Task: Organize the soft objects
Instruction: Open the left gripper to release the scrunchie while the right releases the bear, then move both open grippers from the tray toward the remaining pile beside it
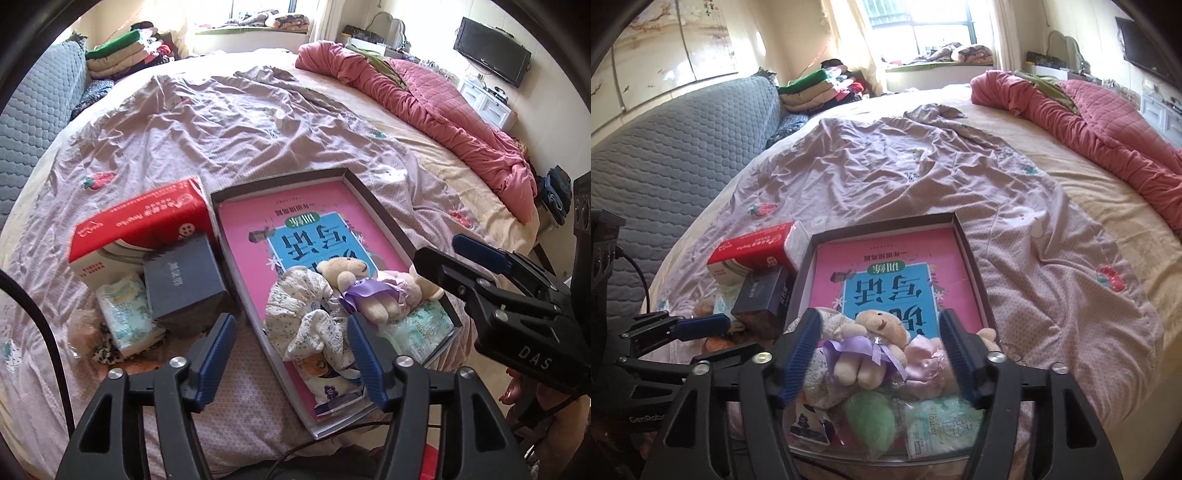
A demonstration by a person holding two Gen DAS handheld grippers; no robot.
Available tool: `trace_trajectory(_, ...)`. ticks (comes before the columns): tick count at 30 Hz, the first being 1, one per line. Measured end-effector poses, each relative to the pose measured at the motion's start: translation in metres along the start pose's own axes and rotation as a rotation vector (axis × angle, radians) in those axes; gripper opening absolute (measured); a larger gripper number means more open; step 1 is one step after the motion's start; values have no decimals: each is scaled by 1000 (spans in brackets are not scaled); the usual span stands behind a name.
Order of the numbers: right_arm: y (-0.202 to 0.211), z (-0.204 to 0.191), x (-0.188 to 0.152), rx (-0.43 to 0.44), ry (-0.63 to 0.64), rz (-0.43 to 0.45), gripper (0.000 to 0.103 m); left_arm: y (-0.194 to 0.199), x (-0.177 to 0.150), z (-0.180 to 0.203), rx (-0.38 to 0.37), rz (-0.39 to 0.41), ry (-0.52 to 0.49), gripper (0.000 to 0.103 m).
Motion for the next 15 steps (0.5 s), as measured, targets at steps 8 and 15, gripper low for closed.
trace_trajectory(8,13,-17,14,-7,31,38,76,23,6,-13,19,45,15,65)
trace_trajectory(15,22,-36,25,2,66,63,76,43,10,-26,28,84,33,65)
Point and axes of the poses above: each gripper's, at about its wrist camera, not at the fingertips, and y roughly against the way its jaws point, z to its right, x to its top, the point moved 8 cm from there along -y, roughly the way its jaws point, and after that the axes turned 8 degrees about y, right-handed, at the moved point
